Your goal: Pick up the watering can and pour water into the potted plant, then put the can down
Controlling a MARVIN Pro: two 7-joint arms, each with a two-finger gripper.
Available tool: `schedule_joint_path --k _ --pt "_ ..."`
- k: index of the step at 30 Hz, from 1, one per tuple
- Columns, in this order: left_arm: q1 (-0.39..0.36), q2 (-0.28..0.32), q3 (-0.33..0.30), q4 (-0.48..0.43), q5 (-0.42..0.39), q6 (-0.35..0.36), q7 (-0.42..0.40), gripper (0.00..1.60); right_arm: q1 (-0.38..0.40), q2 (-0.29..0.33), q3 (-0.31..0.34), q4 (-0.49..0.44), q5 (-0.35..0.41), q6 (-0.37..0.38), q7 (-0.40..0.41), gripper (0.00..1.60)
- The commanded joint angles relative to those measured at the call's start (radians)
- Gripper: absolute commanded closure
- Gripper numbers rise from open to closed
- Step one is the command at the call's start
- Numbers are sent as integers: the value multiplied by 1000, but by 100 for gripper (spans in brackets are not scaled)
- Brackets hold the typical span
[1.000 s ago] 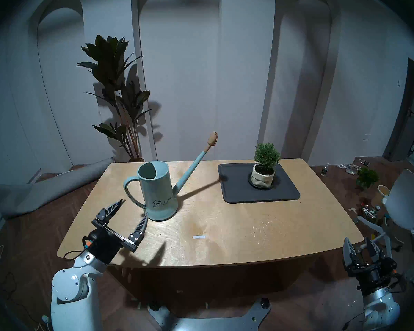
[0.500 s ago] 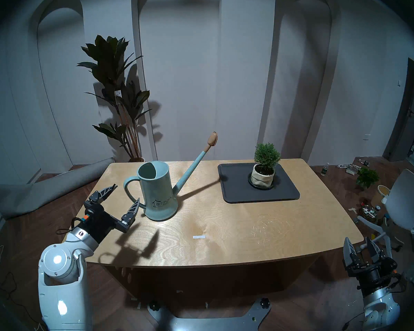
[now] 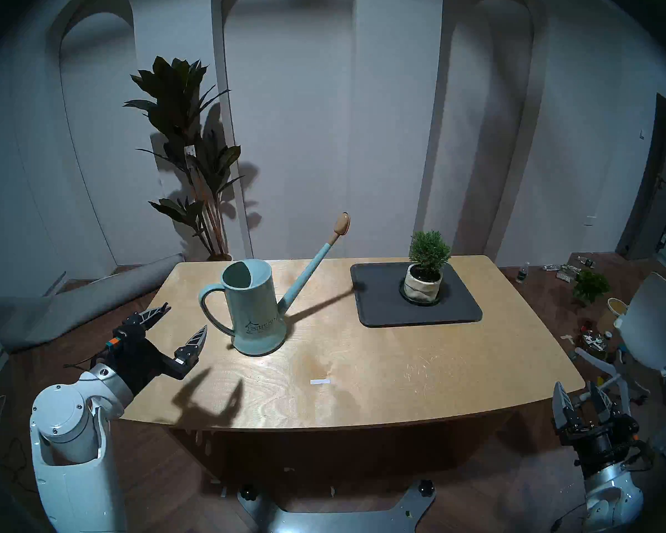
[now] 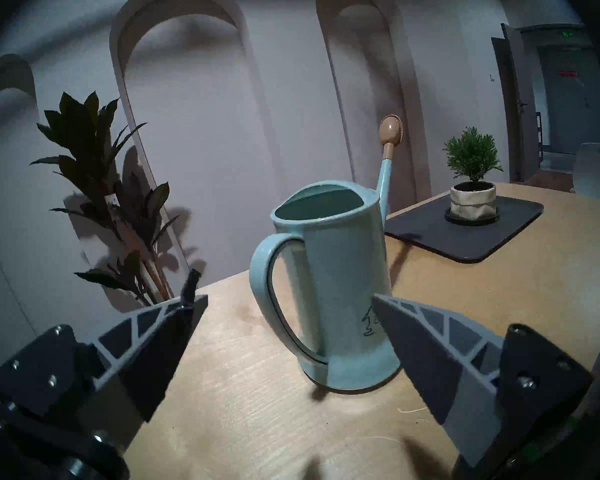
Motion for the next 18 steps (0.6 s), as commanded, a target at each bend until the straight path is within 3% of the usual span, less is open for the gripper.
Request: schedule_joint_path --k 1,4,8,14,15,18 --pt "77 -107 97 -106 -58 97 85 0 0 3 0 -17 -4 1 0 0" --pt "110 -154 157 -108 -58 108 143 0 0 2 0 -17 -4 1 1 0" --pt "143 -194 234 -84 -71 64 229 0 1 2 1 -17 -4 0 1 0" --pt "128 -186 290 -47 -87 -9 349 0 0 1 1 -19 -6 2 1 0" --pt "115 -175 283 -35 -88 -17 339 0 0 1 1 -19 -6 2 1 0" --pt "91 -176 302 -2 -93 -69 421 0 0 1 1 -19 -7 2 1 0"
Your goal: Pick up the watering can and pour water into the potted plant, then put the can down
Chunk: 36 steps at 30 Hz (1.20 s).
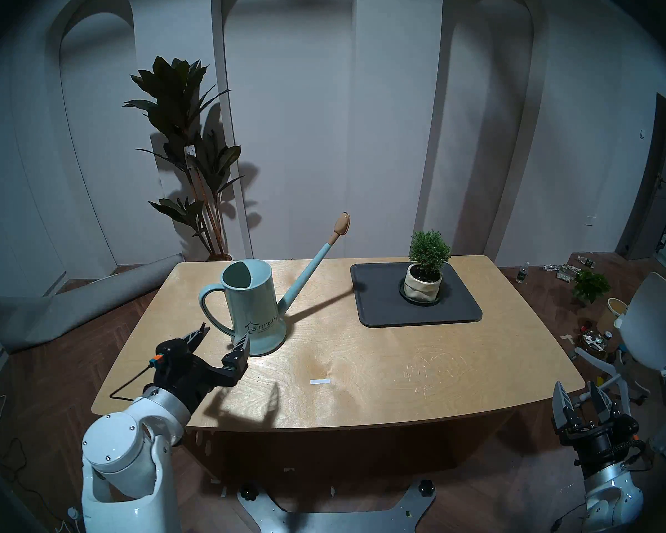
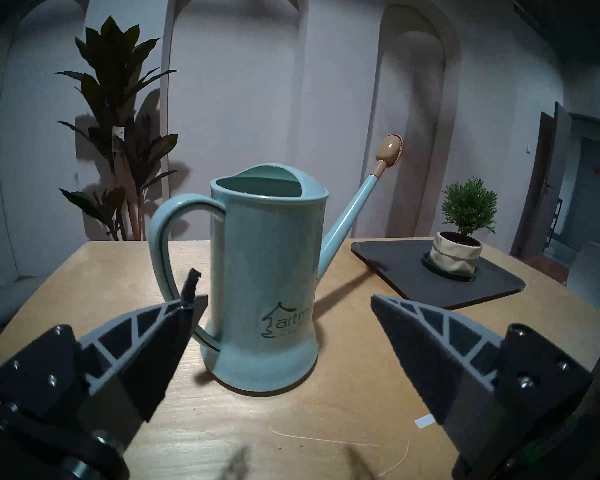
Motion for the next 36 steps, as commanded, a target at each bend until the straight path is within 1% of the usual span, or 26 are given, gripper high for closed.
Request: schedule_joint_path --k 1,9,10,12,13,14,15,16,18,20,21,24,25,27,28,31,36 --pt "-40 -5 38 48 -17 -107 115 0 -2 2 0 -19 -4 2 0 0" --pt "-113 13 59 157 -20 -247 288 0 -1 0 0 -21 -7 3 0 0" --pt "-126 16 55 168 -19 -244 287 0 -1 0 1 -21 -7 3 0 0" --pt "-152 26 69 206 -15 -282 344 0 -1 0 1 -21 -7 4 0 0" --pt "-163 30 71 219 -14 -291 349 0 -1 0 1 -21 -8 4 0 0" --pt "-176 34 80 235 -13 -303 379 0 -1 0 1 -22 -8 4 -1 0" --pt "-175 35 82 239 -13 -316 383 0 -1 0 1 -22 -8 4 -1 0" --pt "-196 42 93 258 -11 -328 421 0 -1 -1 1 -22 -9 5 -1 0" --pt "-209 47 102 274 -10 -348 446 0 -1 -1 1 -23 -9 5 -1 0" --pt "-229 53 117 298 -4 -366 493 0 -2 -2 1 -24 -10 6 -1 0" --pt "-237 55 120 309 -1 -374 502 0 -2 -2 1 -24 -10 6 -1 0" --pt "-263 63 144 337 11 -399 577 0 -2 -3 1 -25 -11 8 -2 0" --pt "-269 64 146 343 14 -402 583 0 -2 -3 1 -26 -11 8 -2 0" --pt "-287 68 159 360 22 -410 621 0 -2 -3 2 -26 -12 9 -2 0" --pt "-296 71 170 368 29 -414 654 0 -2 -4 2 -27 -12 10 -2 0" --pt "-315 73 179 388 41 -421 690 0 -2 -5 2 -28 -13 13 -3 0" --pt "-341 76 183 410 54 -411 721 0 -1 -6 3 -30 -15 17 -3 0"
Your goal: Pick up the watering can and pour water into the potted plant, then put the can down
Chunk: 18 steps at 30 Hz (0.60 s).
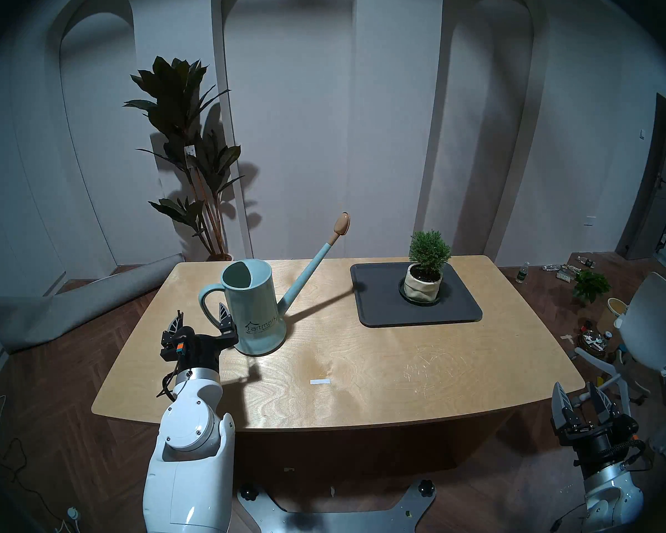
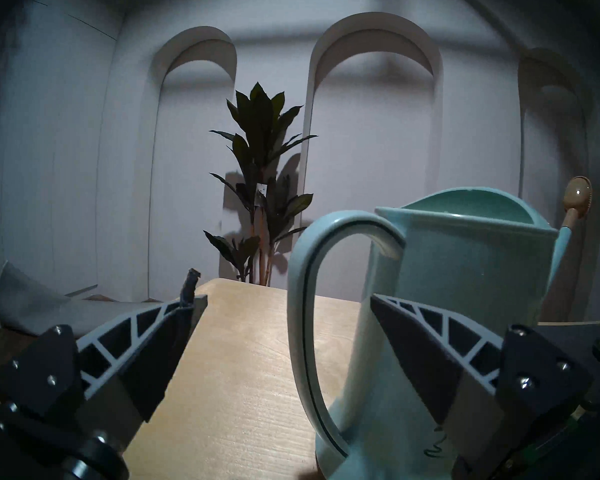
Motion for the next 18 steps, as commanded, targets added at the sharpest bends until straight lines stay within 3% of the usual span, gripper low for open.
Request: schedule_joint_path --k 1,7,18 --pt "-78 11 13 5 22 -14 45 0 -2 -1 1 -25 -2 3 -2 0" --pt "-107 31 12 33 22 19 29 0 -1 -3 2 -26 -3 6 -2 0" --pt "-101 76 0 0 -27 103 -44 0 1 -6 4 -27 -6 10 0 0"
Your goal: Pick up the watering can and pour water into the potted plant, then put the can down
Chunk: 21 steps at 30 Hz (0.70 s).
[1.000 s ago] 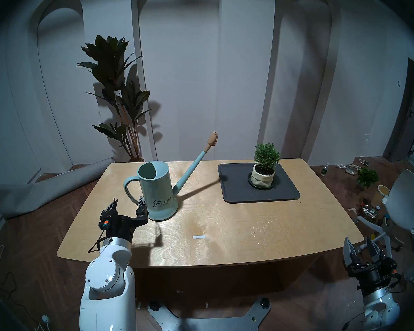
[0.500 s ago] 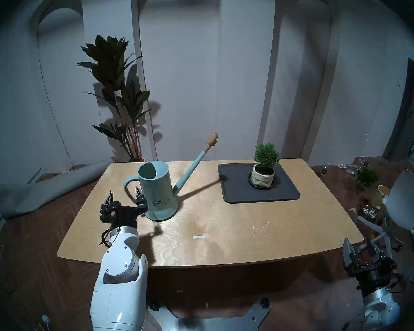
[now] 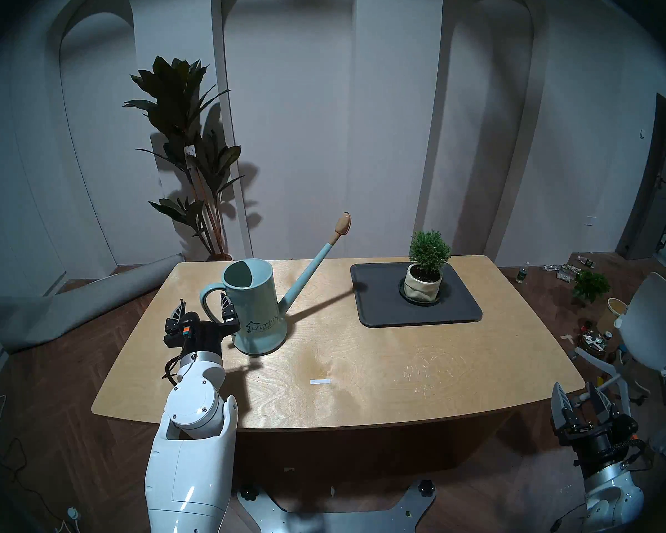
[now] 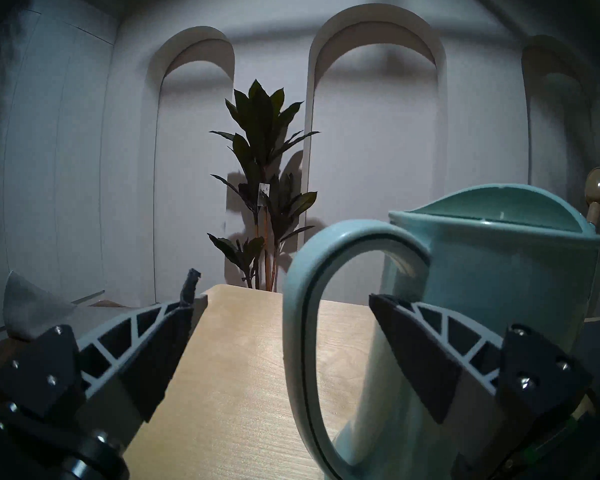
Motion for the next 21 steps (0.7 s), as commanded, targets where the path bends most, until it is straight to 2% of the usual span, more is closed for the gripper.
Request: schedule_joint_path --k 1,7,11,15,21 --pt "-27 29 -10 -39 -22 24 -36 0 0 -1 1 -22 -1 -3 0 0" --pt "-44 33 -18 -19 -29 26 -37 3 1 -2 2 -23 -2 -2 1 0" --pt "-85 41 -22 53 -16 -23 -27 3 2 -3 2 -23 -2 -2 2 0" --pt "-124 47 -22 115 -10 -39 -23 4 2 -3 3 -22 -3 -1 2 0" --pt "-155 51 -24 156 -7 -54 -21 4 3 -4 3 -22 -3 -1 3 0"
